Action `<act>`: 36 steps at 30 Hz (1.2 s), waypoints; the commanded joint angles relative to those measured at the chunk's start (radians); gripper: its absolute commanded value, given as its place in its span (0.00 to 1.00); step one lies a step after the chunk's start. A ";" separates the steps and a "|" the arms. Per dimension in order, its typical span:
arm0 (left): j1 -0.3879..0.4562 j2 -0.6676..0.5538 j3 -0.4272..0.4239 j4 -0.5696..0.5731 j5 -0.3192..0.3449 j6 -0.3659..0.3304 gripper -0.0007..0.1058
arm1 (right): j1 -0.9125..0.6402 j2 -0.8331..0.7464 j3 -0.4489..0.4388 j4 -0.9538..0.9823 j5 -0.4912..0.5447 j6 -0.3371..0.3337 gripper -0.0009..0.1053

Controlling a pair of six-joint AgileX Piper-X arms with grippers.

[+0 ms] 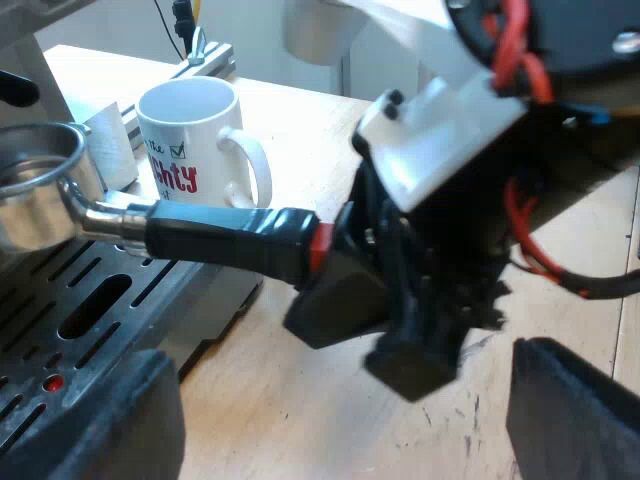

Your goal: Grind coffee beans and then tamp

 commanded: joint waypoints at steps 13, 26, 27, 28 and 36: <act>-0.005 -0.116 -0.037 -0.008 0.012 -0.029 0.65 | 0.135 -0.111 -0.015 0.077 0.070 -0.005 0.01; -0.005 -0.243 -0.054 0.124 -0.048 -0.042 0.65 | 0.227 -0.210 -0.012 0.135 0.041 -0.164 0.01; -0.005 -0.244 -0.054 0.124 -0.048 -0.042 0.65 | 0.225 -0.217 -0.012 0.135 0.036 -0.177 0.01; -0.005 -0.247 -0.054 0.124 -0.048 -0.042 0.65 | 0.225 -0.228 -0.008 0.131 0.019 -0.204 0.01; -0.005 -0.247 -0.054 0.132 -0.048 -0.042 0.65 | 0.225 -0.348 0.089 0.059 -0.110 -0.279 0.01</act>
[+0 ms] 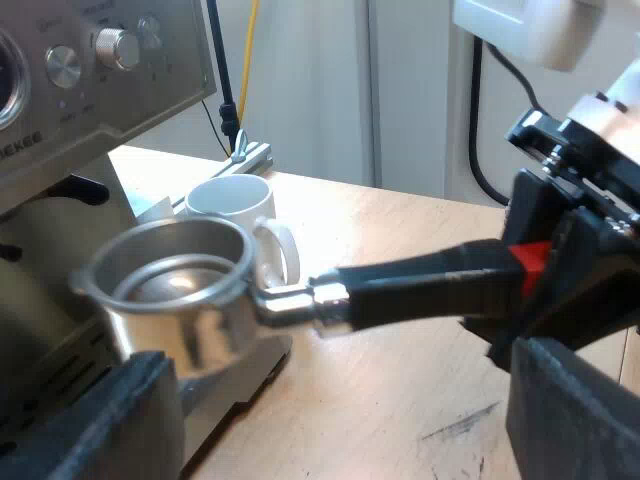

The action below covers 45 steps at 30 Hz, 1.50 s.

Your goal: Grind coffee beans and then tamp

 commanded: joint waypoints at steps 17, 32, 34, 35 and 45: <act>-0.005 -0.005 -0.008 0.037 -0.010 -0.012 0.65 | -0.160 -0.107 0.067 -0.063 -0.226 -0.366 0.01; -0.005 -0.005 -0.008 0.037 -0.010 -0.012 0.65 | -0.382 -0.107 0.094 -0.115 -0.456 -0.594 0.01; -0.005 -0.005 -0.008 0.037 -0.010 -0.012 0.65 | -0.416 -0.107 0.160 -0.207 -0.486 -0.602 0.01; -0.005 -0.005 -0.008 0.037 -0.010 -0.012 0.65 | -0.420 -0.107 0.173 -0.231 -0.491 -0.602 0.01; -0.005 -0.005 -0.008 0.037 -0.010 -0.012 0.65 | -0.450 -0.107 0.347 -0.418 -0.530 -0.607 0.01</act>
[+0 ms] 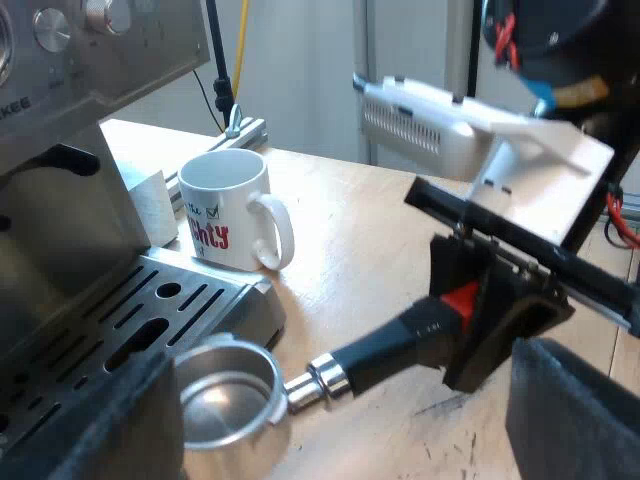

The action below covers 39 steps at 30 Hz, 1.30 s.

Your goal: Grind coffee beans and then tamp

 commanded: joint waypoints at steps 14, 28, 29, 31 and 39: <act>-0.005 -0.005 -0.006 0.002 -0.010 -0.012 0.65 | -0.046 -0.014 0.197 -0.285 -0.029 0.012 0.01; -0.005 -0.005 -0.006 0.002 -0.023 -0.012 0.65 | -0.046 0.101 0.219 -0.292 0.004 0.081 0.01; -0.005 -0.005 -0.006 0.002 -0.033 -0.012 0.65 | -0.046 0.108 0.219 -0.294 0.004 0.084 0.01; -0.005 -0.005 -0.006 0.019 -0.085 -0.012 0.65 | -0.046 0.121 0.219 -0.301 0.004 0.093 0.01; -0.005 0.030 -0.006 0.136 -0.122 -0.012 0.65 | -0.046 0.123 0.206 -0.255 0.004 0.099 0.01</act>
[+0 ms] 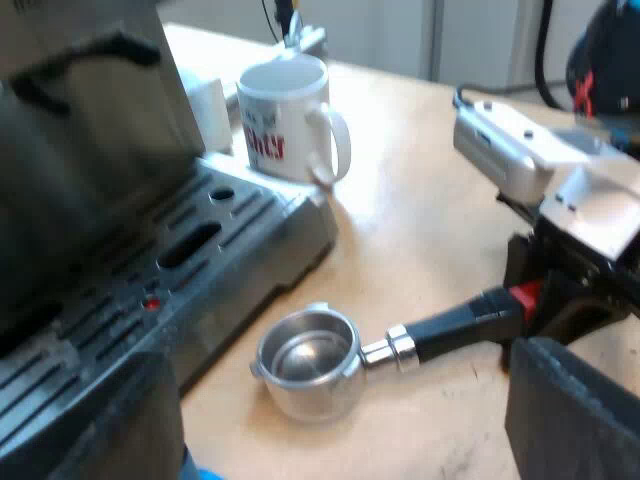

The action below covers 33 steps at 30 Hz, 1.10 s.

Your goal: Grind coffee beans and then tamp

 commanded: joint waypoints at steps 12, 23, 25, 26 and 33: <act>-0.005 0.294 -0.017 0.004 0.013 -0.012 0.65 | -0.004 -0.003 -0.087 0.133 -0.001 0.014 0.01; -0.005 0.403 -0.017 -0.031 0.050 -0.012 0.65 | -0.004 -0.003 -0.109 0.236 -0.003 0.024 0.01; -0.005 0.403 -0.017 -0.031 0.051 -0.012 0.65 | -0.004 -0.003 -0.109 0.236 -0.003 0.044 0.01; -0.005 0.403 -0.017 -0.031 0.057 -0.012 0.65 | -0.004 -0.003 -0.109 0.236 -0.003 0.054 0.01; -0.005 0.403 -0.017 -0.031 0.069 -0.012 0.65 | -0.004 -0.003 -0.109 0.236 -0.033 0.065 0.01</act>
